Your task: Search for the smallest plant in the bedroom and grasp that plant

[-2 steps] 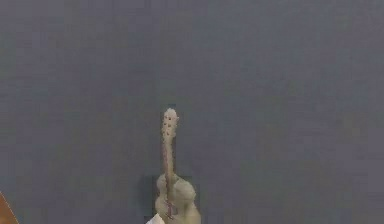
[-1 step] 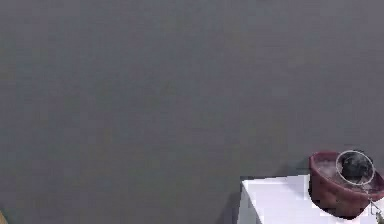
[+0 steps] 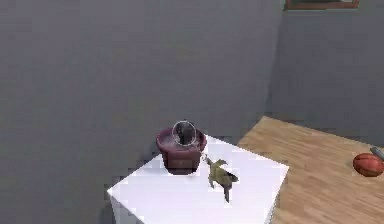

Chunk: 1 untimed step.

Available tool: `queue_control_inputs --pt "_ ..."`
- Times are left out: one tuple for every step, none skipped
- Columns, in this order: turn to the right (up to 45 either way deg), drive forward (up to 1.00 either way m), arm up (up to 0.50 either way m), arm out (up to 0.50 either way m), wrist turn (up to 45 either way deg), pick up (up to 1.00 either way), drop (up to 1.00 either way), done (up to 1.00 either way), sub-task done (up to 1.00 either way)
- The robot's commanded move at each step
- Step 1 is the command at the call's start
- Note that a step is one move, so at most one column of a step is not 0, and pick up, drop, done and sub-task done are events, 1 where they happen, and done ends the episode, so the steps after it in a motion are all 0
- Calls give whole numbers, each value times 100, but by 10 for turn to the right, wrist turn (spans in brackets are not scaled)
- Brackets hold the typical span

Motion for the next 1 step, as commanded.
queue_control_inputs --pt "450 0 0 0 0 0 0 0 0"
